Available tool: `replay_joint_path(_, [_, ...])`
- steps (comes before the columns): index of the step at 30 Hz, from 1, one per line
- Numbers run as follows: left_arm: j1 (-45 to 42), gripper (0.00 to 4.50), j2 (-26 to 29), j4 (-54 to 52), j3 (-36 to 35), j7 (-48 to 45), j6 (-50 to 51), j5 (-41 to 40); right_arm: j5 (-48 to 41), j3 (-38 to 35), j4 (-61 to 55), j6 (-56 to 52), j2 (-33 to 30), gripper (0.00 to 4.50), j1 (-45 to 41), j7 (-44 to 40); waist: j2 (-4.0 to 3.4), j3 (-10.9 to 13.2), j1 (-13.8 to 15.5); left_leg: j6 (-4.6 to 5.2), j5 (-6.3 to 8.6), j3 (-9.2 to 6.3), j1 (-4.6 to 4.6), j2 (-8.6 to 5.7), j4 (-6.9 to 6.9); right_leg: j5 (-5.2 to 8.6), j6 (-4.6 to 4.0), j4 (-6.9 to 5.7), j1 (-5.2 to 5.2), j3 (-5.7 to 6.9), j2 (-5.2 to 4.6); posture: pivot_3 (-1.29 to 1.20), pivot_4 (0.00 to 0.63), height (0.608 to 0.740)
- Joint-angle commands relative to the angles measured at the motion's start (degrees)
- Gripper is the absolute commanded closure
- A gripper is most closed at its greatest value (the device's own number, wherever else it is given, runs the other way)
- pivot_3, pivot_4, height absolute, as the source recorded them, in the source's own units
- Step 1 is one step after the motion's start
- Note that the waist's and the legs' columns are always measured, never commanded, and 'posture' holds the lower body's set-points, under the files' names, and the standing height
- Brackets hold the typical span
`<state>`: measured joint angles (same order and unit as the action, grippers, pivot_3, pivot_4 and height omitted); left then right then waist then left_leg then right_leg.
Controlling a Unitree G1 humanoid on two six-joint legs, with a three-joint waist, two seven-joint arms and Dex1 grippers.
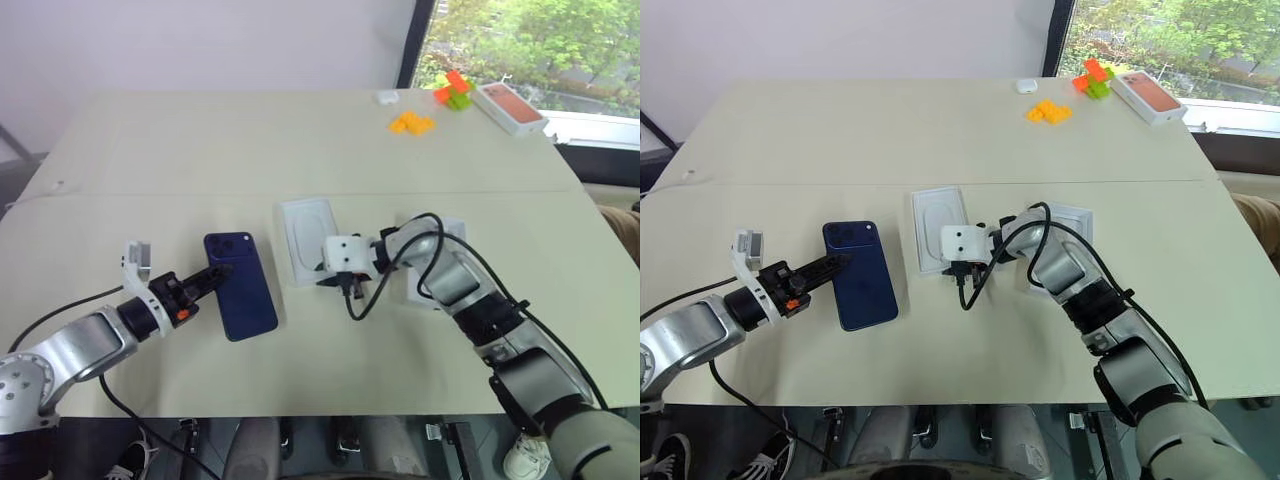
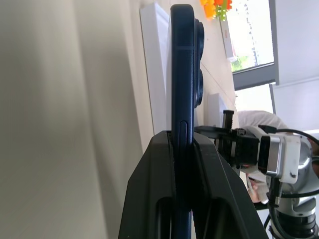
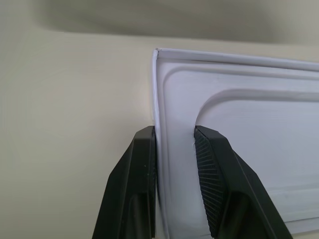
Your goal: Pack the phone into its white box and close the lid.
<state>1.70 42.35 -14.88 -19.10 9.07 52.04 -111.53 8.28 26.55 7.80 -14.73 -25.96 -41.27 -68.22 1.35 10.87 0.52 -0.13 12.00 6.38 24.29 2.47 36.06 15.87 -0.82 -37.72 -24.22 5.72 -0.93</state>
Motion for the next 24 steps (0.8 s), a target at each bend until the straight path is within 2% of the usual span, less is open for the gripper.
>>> replay_joint_path(1, [-1.2, 4.50, 0.4, -2.4, -1.6, -0.3, -1.2, -1.5, -4.3, -2.0, -9.0, -8.8, -1.3, 3.34, 2.4, -2.2, 0.00, 0.0, 0.1, 0.00, 0.00, 0.00, 0.01, 0.00, -0.01, 0.00, 0.00, 0.00, -0.01, 0.00, 0.00, 0.00, 0.150, 0.737])
replay_joint_path(11, [-1.6, 4.50, 2.7, 0.2, -2.3, -1.3, -0.9, -0.5, -8.0, -4.4, -27.1, -30.8, -4.7, 3.34, 9.4, 4.7, 0.00, 0.0, 0.1, -0.01, 0.01, -0.01, 0.05, 0.01, -0.03, 0.01, -0.02, -0.04, -0.12, 0.00, -0.02, 0.00, 0.150, 0.737])
replay_joint_path(16, [-2.9, 4.50, 3.2, 1.6, -1.8, -2.1, -0.4, -0.7, -8.6, -2.7, -31.9, -34.0, -6.4, 3.34, 12.0, 7.4, 0.01, 0.0, 0.1, -0.01, 0.01, -0.01, 0.11, 0.00, -0.01, 0.13, 0.17, -0.04, -0.18, 0.00, -0.03, 0.00, 0.150, 0.737])
replay_joint_path(24, [-5.4, 4.50, 3.4, 1.8, -1.1, -0.8, -0.1, -1.5, -12.0, -1.2, -34.9, -32.1, -8.5, 3.34, 14.6, 6.1, 0.03, 0.0, 0.1, 0.00, 0.01, -0.01, 0.10, 0.00, -0.02, 0.13, 0.19, -0.04, -0.17, 0.00, -0.02, 0.00, 0.150, 0.737])
